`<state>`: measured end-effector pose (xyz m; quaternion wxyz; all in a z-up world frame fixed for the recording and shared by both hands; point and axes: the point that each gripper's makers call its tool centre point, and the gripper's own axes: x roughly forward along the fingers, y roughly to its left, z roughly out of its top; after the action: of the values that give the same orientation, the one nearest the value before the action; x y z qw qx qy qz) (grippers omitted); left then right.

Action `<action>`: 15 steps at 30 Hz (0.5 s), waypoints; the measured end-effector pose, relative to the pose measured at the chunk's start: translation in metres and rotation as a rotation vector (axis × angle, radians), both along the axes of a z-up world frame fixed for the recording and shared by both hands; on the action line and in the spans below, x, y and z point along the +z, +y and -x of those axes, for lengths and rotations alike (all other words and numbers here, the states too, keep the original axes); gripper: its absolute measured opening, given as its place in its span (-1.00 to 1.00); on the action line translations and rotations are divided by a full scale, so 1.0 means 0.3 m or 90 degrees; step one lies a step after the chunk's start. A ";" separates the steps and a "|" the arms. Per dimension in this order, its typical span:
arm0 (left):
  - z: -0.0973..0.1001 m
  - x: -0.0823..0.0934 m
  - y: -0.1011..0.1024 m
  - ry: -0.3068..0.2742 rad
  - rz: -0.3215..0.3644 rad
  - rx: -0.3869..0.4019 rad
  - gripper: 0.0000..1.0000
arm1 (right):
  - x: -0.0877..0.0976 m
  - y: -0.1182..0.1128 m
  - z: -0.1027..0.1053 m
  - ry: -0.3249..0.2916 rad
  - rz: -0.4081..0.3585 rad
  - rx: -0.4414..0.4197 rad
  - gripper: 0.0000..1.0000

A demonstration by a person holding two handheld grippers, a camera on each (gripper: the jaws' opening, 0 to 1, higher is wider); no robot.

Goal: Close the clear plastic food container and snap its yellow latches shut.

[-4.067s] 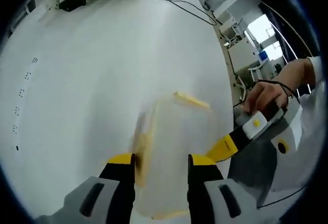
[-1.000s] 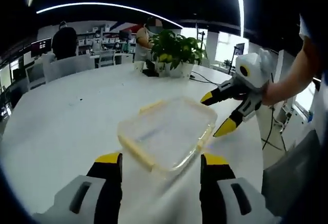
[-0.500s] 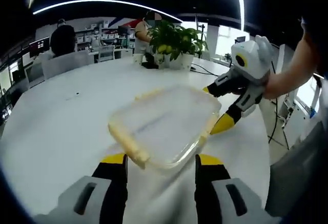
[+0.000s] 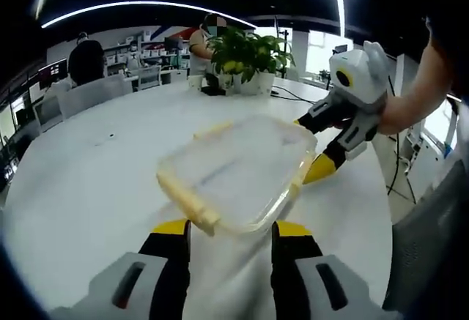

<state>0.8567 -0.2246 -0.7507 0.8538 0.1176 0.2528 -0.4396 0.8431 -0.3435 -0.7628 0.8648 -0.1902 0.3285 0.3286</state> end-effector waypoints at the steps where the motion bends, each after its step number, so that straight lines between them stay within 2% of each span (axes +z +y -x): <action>1: -0.001 0.001 0.010 -0.001 -0.002 0.000 -0.25 | 0.000 0.009 -0.001 0.000 0.002 0.001 -0.17; 15: -0.023 -0.013 0.190 -0.012 -0.049 0.015 -0.28 | 0.000 0.185 -0.027 -0.006 0.007 0.028 -0.21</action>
<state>0.8637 -0.1676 -0.7545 0.8562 0.1512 0.2630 -0.4182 0.8512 -0.2881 -0.7627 0.8578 -0.2042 0.3217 0.3448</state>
